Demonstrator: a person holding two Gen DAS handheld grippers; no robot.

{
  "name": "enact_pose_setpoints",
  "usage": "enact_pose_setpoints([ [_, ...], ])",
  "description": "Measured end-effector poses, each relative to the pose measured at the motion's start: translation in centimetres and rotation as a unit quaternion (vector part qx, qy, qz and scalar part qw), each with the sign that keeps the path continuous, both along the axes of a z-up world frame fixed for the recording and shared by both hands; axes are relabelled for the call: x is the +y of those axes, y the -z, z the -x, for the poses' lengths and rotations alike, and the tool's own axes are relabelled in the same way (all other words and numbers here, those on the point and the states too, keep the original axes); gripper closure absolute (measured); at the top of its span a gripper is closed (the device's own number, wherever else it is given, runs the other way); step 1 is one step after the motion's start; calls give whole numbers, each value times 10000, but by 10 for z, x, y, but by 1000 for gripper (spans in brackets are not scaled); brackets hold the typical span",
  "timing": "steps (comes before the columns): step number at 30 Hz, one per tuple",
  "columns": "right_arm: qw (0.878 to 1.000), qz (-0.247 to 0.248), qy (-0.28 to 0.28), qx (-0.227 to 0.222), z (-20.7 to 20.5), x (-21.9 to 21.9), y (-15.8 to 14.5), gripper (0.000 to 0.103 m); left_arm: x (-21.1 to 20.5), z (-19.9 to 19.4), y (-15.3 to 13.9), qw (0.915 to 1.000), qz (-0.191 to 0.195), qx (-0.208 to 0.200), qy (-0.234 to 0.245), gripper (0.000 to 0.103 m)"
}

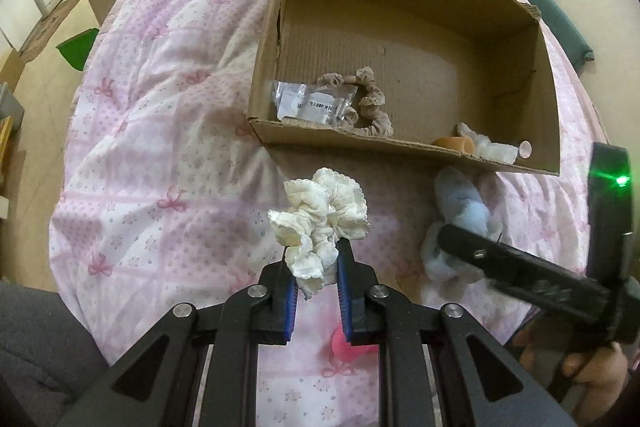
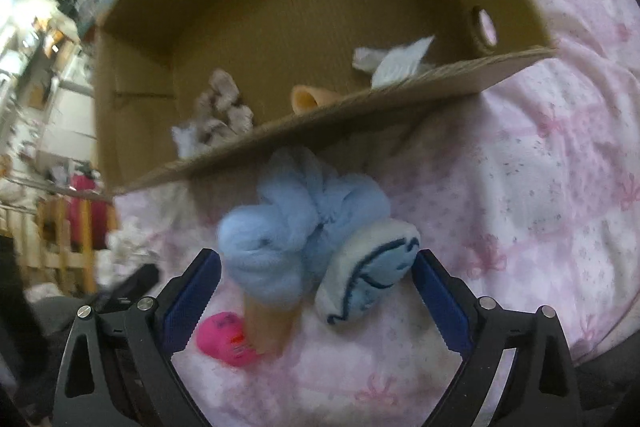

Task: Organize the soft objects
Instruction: 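Grasp the cream scrunchie with the left tool while the right tool grasps the blue towel, then carry the scrunchie and blue towel into the box and open both tools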

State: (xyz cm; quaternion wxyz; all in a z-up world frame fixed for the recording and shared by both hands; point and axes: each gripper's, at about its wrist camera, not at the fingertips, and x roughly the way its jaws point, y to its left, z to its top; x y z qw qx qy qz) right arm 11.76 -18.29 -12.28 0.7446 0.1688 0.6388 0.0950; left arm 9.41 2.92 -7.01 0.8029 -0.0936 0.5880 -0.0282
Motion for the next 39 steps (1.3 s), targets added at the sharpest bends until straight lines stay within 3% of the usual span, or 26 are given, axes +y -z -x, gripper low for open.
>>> enact_pose_setpoints([
  [3,9998,158,-85,53,-2,4,8,4,-4,-3,1,10000,-29,-1,32,87],
  [6,9989,396,-254,1,-3,8,7,32,-8,-6,3,10000,-32,23,54,87],
  [9,9987,329,-393,77,-1,9,9,53,-11,-8,5,9999,-63,31,75,87],
  [13,9989,188,-417,-41,3,6,0,64,-11,-9,4,10000,-45,20,47,87],
  [20,9978,46,-415,-515,18,-4,-32,65,-2,-7,-2,9998,-111,-148,-106,87],
  [33,9957,95,-493,-772,32,-7,-48,65,-5,-1,-6,9981,-499,-369,-10,87],
  [39,9955,-106,-423,-836,39,-13,-58,64,1,7,-28,9960,-545,-696,-106,87],
])
